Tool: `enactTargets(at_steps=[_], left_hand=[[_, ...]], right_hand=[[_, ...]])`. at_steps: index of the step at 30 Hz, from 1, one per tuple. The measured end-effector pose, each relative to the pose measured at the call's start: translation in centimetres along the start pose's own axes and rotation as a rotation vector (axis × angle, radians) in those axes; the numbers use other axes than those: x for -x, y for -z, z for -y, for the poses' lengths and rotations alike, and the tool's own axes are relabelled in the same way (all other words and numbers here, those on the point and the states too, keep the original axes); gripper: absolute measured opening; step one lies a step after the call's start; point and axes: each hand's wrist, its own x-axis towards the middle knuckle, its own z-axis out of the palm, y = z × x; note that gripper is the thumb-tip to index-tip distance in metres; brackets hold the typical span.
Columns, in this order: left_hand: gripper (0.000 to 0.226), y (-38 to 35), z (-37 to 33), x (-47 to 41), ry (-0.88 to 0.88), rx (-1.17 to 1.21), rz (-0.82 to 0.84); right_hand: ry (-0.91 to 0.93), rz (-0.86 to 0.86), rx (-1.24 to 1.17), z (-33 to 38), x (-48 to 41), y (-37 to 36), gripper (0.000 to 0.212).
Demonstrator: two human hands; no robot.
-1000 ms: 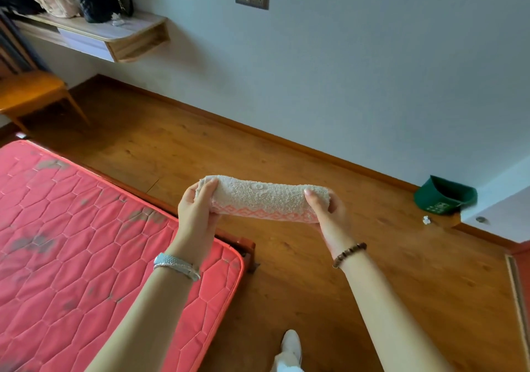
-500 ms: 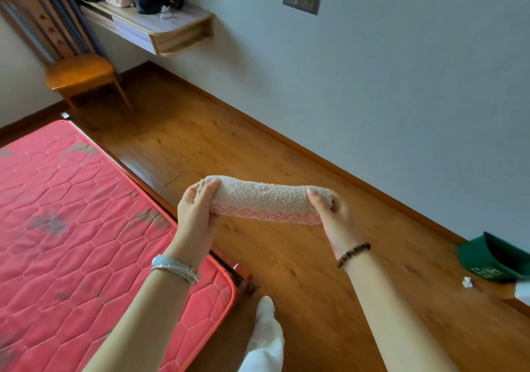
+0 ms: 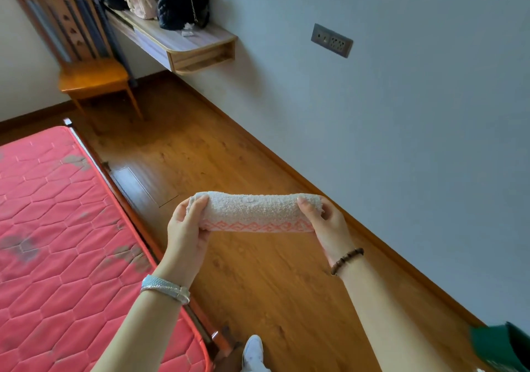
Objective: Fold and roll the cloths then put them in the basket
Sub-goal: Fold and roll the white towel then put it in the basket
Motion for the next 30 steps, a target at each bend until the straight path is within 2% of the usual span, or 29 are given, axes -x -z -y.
enactTargets(at_steps=[4, 16, 30], left_hand=[[0.025, -1.5, -1.7, -3.5, -0.037, 0.007, -0.006], [0.012, -2.3, -6.2, -14.0, -0.161, 0.15, -0.239], [0.043, -7.3, -11.4, -25.7, -0.277, 0.16, -0.404]], right_hand=[[0.002, 0.047, -0.005, 1.6, -5.0, -1.1, 0.043], [0.074, 0.309, 0.037, 5.9, -20.3, -8.1, 0.03], [0.119, 0.604, 0.062, 11.9, -39.2, -14.1, 0.032]])
